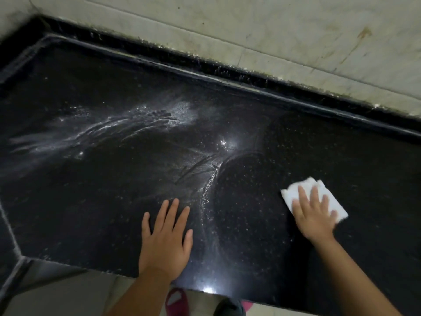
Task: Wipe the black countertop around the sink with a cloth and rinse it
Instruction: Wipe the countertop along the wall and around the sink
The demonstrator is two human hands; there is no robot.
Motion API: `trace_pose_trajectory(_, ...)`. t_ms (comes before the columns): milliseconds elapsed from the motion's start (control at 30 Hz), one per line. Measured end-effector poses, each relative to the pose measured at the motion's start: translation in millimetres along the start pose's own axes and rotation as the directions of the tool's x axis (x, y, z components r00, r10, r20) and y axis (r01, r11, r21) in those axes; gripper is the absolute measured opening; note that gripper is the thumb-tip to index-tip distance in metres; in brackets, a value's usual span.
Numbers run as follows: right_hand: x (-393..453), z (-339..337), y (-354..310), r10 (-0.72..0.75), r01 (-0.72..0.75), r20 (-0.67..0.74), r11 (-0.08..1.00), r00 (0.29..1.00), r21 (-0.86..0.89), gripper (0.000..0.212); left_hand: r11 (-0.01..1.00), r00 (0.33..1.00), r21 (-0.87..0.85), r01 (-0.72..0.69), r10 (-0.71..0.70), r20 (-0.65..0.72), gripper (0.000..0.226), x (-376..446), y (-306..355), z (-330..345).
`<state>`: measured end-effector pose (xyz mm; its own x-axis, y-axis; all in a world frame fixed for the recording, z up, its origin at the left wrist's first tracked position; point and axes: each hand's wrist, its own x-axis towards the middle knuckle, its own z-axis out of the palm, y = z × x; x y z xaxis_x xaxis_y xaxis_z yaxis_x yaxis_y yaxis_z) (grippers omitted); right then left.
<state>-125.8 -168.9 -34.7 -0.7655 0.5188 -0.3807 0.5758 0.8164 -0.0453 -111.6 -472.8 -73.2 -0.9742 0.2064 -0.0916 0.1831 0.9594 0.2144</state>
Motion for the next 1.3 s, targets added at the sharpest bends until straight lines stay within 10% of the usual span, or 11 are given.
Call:
trace_pose_trajectory(267, -10.2, 25.6, -148.6, -0.578, 0.582, 0.072, 0.801, 0.813, -0.140, 0.066, 1.000, 1.000, -0.021, 0.008, -0.008, 0.000, 0.056, 1.6, 0.0, -1.6)
trace_pose_trajectory(500, -111.4, 71.5, -22.8, -0.758, 0.752, 0.072, 0.621, 0.648, -0.223, 0.044, 0.999, 0.997, 0.032, 0.006, -0.003, -0.083, 0.073, 1.4, -0.1, 3.6)
trace_pose_trajectory(633, -107.0, 56.4, 47.6, -0.647, 0.640, 0.057, 0.733, 0.761, -0.229, 0.049, 0.999, 0.992, 0.049, 0.005, 0.001, -0.124, 0.073, 2.1, 1.1, 4.1)
trace_pose_trajectory(800, -30.9, 17.2, -6.1, -0.167, 0.168, 0.009, 0.985, 0.986, -0.030, 0.052, 0.998, 0.985, 0.067, -0.014, 0.025, -0.170, 0.058, 1.6, 2.2, 6.3)
trace_pose_trajectory(1033, -54.3, 47.8, -115.5, -0.581, 0.585, 0.066, 0.808, 0.811, -0.077, 0.061, 0.997, 0.979, 0.071, -0.025, 0.039, -0.199, 0.054, 1.0, 0.9, 7.4)
trace_pose_trajectory(1300, -135.6, 81.1, 35.4, -0.598, 0.588, -0.049, 0.797, 0.800, -0.136, 0.046, 0.999, 0.989, 0.047, -0.013, 0.020, -0.144, 0.055, -0.5, 2.3, 4.3)
